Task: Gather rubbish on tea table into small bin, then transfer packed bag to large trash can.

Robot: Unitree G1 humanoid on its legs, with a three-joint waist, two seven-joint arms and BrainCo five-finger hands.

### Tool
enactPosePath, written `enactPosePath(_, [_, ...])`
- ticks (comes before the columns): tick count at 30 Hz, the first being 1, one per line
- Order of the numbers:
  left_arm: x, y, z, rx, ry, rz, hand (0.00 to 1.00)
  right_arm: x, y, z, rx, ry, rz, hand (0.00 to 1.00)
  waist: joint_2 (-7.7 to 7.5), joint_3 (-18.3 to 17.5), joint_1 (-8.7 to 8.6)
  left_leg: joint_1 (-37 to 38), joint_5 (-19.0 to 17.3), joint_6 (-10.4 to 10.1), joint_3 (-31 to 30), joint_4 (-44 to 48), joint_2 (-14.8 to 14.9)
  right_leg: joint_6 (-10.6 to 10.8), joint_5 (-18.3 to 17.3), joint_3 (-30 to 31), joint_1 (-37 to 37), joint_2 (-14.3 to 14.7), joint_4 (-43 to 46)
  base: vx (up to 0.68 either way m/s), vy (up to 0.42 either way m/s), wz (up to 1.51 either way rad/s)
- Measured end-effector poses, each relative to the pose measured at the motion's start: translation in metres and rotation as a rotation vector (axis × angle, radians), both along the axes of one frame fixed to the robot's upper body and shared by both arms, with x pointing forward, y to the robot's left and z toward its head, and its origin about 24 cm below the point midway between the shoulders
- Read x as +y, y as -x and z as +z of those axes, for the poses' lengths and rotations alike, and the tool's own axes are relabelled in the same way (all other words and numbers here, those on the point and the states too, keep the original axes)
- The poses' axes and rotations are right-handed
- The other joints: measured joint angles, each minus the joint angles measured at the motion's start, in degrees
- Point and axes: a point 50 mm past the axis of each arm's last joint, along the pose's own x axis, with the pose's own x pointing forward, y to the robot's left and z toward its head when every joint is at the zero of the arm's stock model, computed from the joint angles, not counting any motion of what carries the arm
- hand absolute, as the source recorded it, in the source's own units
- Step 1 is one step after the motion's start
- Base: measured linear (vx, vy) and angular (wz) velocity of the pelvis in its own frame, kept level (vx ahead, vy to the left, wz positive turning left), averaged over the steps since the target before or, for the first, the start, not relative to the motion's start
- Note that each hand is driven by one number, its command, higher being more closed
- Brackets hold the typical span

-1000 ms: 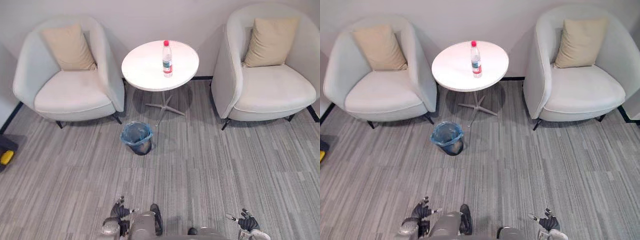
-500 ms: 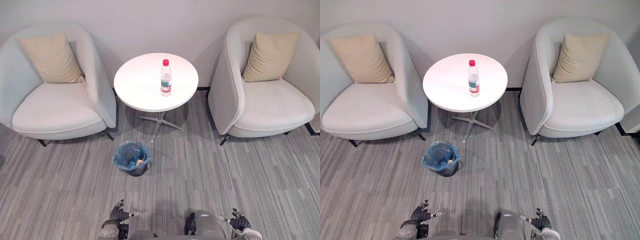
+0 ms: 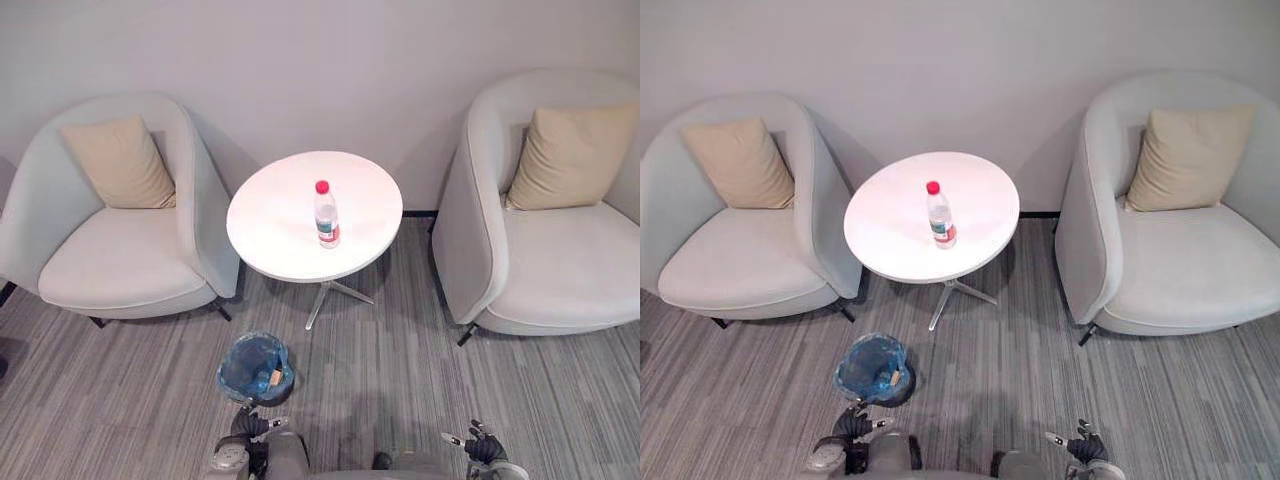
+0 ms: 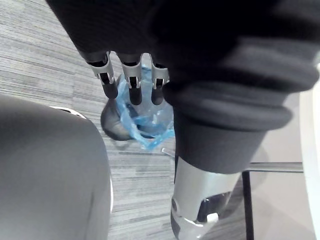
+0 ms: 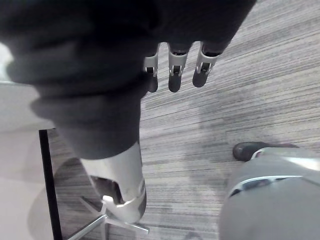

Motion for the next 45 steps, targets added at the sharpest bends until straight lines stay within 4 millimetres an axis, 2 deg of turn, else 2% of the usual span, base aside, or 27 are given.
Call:
enactPosePath(1, [0.0, -0.002, 0.001, -0.008, -0.002, -0.001, 0.0, 0.0, -0.001, 0.0, -0.006, -0.003, -0.009, 0.0, -0.49, 0.3, -0.02, -0.2, 0.3, 0.1, 0.8, -9.3, -2.6, 0.9, -0.5, 0.0, 1.1, -1.1, -0.4, 0.26, 0.105, 0.04])
enactPosePath(2, [0.0, -0.002, 0.001, -0.007, -0.002, -0.003, 0.0, -0.001, -0.002, 0.001, -0.011, -0.002, -0.015, 0.0, -0.51, 0.3, -0.03, -0.3, 0.6, 0.0, 0.8, -14.2, -3.8, 1.4, -0.8, -0.1, 1.4, -1.4, -0.7, 0.36, 0.177, 0.08])
enactPosePath(3, [-0.001, 0.0, 0.0, -0.002, 0.0, -0.005, 0.0, -0.003, 0.0, 0.001, -0.007, 0.003, -0.026, 0.0, -0.21, 0.1, -0.01, 0.7, 5.6, 0.7, 0.7, -26.2, -6.4, 3.0, -1.7, -0.1, 2.2, -1.7, -1.1, 0.31, 0.166, 0.0])
enactPosePath(4, [0.0, 0.001, 0.0, -0.001, 0.0, -0.002, 0.0, -0.003, 0.001, 0.001, -0.004, 0.003, -0.025, 0.0, -0.08, 0.1, 0.36, 1.4, 10.5, 2.4, 0.5, -28.1, -6.8, 3.6, -2.2, 0.4, 2.6, -1.6, -1.2, 0.4, 0.206, -0.07])
enactPosePath(5, [0.004, 0.001, 0.0, 0.001, -0.012, 0.0, 0.0, 0.003, 0.0, -0.001, -0.002, -0.009, -0.017, 0.0, -0.8, -0.2, 0.59, 2.5, 12.7, 6.4, 0.6, -29.9, -8.4, 4.8, -3.0, 1.4, 3.3, -2.2, -1.5, 0.29, 0.118, -0.08])
enactPosePath(7, [0.009, -0.002, 0.002, -0.005, -0.025, -0.006, 0.0, 0.007, -0.002, -0.001, -0.004, -0.016, 0.003, 0.0, -2.81, -0.4, 0.37, 1.7, 10.3, 8.4, 0.6, -28.3, -10.2, 6.1, -3.9, 1.7, 3.2, -4.2, -0.5, 0.36, 0.12, 0.1])
enactPosePath(9, [0.009, -0.004, 0.002, -0.007, -0.025, -0.006, 0.0, 0.007, -0.004, -0.001, -0.005, -0.013, 0.018, 0.0, -3.33, -0.4, 0.57, 2.2, 7.8, 9.1, 0.8, -27.0, -11.1, 6.5, -4.1, 3.0, 1.5, -5.7, 5.3, 0.37, 0.138, 0.04])
enactPosePath(10, [0.01, -0.003, 0.002, -0.001, -0.028, -0.006, 0.0, 0.009, -0.007, -0.001, -0.003, -0.006, 0.048, 0.0, -3.67, -0.6, 1.26, 4.8, 6.1, 9.5, 1.9, -27.7, -11.9, 8.9, -4.5, 5.7, -1.5, -7.1, 14.6, 0.35, 0.136, -0.12])
enactPosePath(11, [0.011, -0.002, 0.002, 0.002, -0.033, -0.011, 0.0, 0.011, -0.008, -0.001, -0.003, -0.005, 0.064, 0.0, -3.71, -0.6, 1.44, 6.4, 5.2, 9.9, 1.8, -28.1, -12.4, 11.9, -3.8, 6.7, -3.9, -8.0, 21.1, 0.42, 0.137, -0.11])
enactPosePath(12, [0.011, -0.001, 0.001, 0.008, -0.039, -0.027, 0.0, 0.014, -0.009, -0.001, -0.005, -0.01, 0.07, 0.0, -3.7, -0.6, 1.33, 8.0, 4.4, 10.2, 1.4, -28.5, -12.8, 13.9, -3.4, 7.2, -5.9, -8.6, 27.1, 0.28, 0.065, 0.05])
enactPosePath(13, [0.012, 0.0, 0.001, 0.014, -0.044, -0.038, 0.0, 0.016, -0.009, -0.002, -0.003, -0.014, 0.071, 0.0, -3.76, -0.6, 1.08, 9.2, 3.9, 10.4, 0.7, -29.0, -13.2, 14.0, -4.4, 7.3, -7.0, -8.9, 30.4, 0.34, 0.054, 0.36])
enactPosePath(15, [0.013, 0.002, 0.0, 0.028, -0.057, -0.065, 0.0, 0.02, -0.008, -0.003, 0.009, -0.012, 0.104, 0.0, -3.55, -0.9, -0.44, 12.6, 3.5, 10.7, -2.0, -30.8, -13.3, 10.0, -7.0, 5.3, -10.2, -8.5, 32.4, 0.34, 0.008, 0.68])
enactPosePath(17, [0.013, 0.002, 0.0, 0.028, -0.056, -0.064, 0.0, 0.019, -0.007, -0.003, 0.012, -0.007, 0.109, 0.0, -2.95, -1.1, -0.61, 14.2, 3.6, 10.6, -4.5, -31.8, -12.4, 8.3, -7.7, 5.2, -13.3, -6.6, 28.8, 0.34, -0.078, 0.61])
enactPosePath(19, [0.01, 0.003, -0.001, 0.031, -0.05, -0.063, 0.0, 0.017, -0.007, -0.003, 0.013, -0.003, 0.109, 0.0, -2.04, -1.0, -1.22, 15.3, 3.6, 10.4, -6.9, -31.8, -10.7, 7.6, -7.4, 7.2, -15.8, -4.2, 22.5, 0.34, -0.161, 0.75])
enactPosePath(20, [0.012, 0.006, -0.002, 0.037, -0.053, -0.062, 0.0, 0.017, -0.005, -0.003, 0.016, -0.004, 0.108, 0.0, -2.37, -1.2, -1.65, 16.1, 3.7, 9.0, -7.8, -31.8, -10.3, 7.8, -5.0, 10.0, -16.2, -3.5, 16.0, 0.36, -0.208, 0.89])
enactPosePath(21, [0.016, 0.007, -0.001, 0.039, -0.064, -0.064, 0.0, 0.019, 0.002, -0.005, 0.032, -0.008, 0.103, 0.0, -4.44, -2.3, -1.63, 16.7, 2.8, 6.7, -8.4, -31.7, -11.5, 7.2, 4.7, 12.8, -16.1, -4.3, 7.9, 0.31, -0.197, 0.85])
enactPosePath(22, [0.016, 0.009, -0.003, 0.051, -0.062, -0.06, 0.0, 0.017, 0.004, -0.005, 0.039, -0.007, 0.101, 0.0, -4.84, -2.0, -1.65, 17.3, 1.6, 5.3, -9.2, -31.6, -11.9, 6.4, 7.4, 12.8, -16.5, -4.9, 8.4, 0.35, -0.238, 0.65])
enactPosePath(23, [0.009, 0.011, -0.005, 0.066, -0.043, -0.06, 0.0, 0.01, 0.006, -0.005, 0.047, 0.01, 0.094, 0.0, -2.78, -2.7, -1.54, 17.4, 1.2, 4.5, -10.3, -31.6, -9.8, 5.9, 7.6, 11.6, -16.0, -3.3, 9.3, 0.22, -0.173, 0.33])
enactPosePath(26, [0.006, 0.014, -0.007, 0.07, -0.033, -0.053, 0.0, 0.005, 0.003, -0.002, 0.033, 0.026, 0.092, 0.0, -1.05, -3.5, -1.35, 17.4, 2.1, 3.1, -10.7, -33.9, -7.3, 4.9, 8.1, 10.4, -14.5, -0.8, 5.2, 0.19, -0.183, 0.08])
enactPosePath(28, [0.007, 0.012, -0.006, 0.063, -0.031, -0.036, 0.0, 0.004, 0.005, -0.003, 0.038, 0.026, 0.085, 0.0, -0.74, -3.5, -1.74, 17.8, 2.6, 2.3, -11.2, -34.7, -6.8, 4.4, 8.4, 9.4, -13.1, -0.4, 3.2, 0.07, -0.107, 0.22])
enactPosePath(32, [0.012, 0.014, -0.007, 0.074, -0.036, -0.014, 0.0, 0.001, 0.014, -0.004, 0.057, 0.029, 0.064, 0.0, -1.07, -3.5, -1.71, 19.2, 2.8, 2.2, -12.2, -35.9, -6.7, 3.8, 9.1, 8.1, -10.4, -0.5, 0.7, -0.01, -0.007, 0.18])
enactPosePath(35, [0.015, 0.017, -0.007, 0.085, -0.044, -0.013, 0.0, 0.003, 0.014, -0.004, 0.055, 0.026, 0.064, 0.0, -1.28, -3.6, -1.61, 19.0, 2.8, 2.2, -12.4, -37.2, -7.1, 4.3, 10.5, 7.8, -9.9, -0.6, -1.4, -0.09, 0.043, 0.12])
enactPosePath(39, [0.022, 0.027, -0.009, 0.11, -0.061, -0.006, 0.0, 0.006, 0.01, -0.002, 0.03, 0.025, 0.07, 0.0, -1.69, -3.8, -1.34, 18.6, 3.1, 2.6, -12.4, -37.4, -8.0, 4.7, 12.3, 7.9, -9.0, -1.4, -4.0, -0.07, 0.038, 0.02])
enactPosePath(45, [0.022, 0.027, -0.009, 0.109, -0.063, -0.004, 0.0, 0.003, -0.006, 0.012, -0.082, 0.064, 0.094, 0.0, -1.97, -4.0, -1.35, 18.5, 3.2, 2.7, -12.9, -37.8, -8.2, 4.7, 12.7, 7.8, -9.0, -1.9, -4.5, -0.03, 0.01, 0.01])
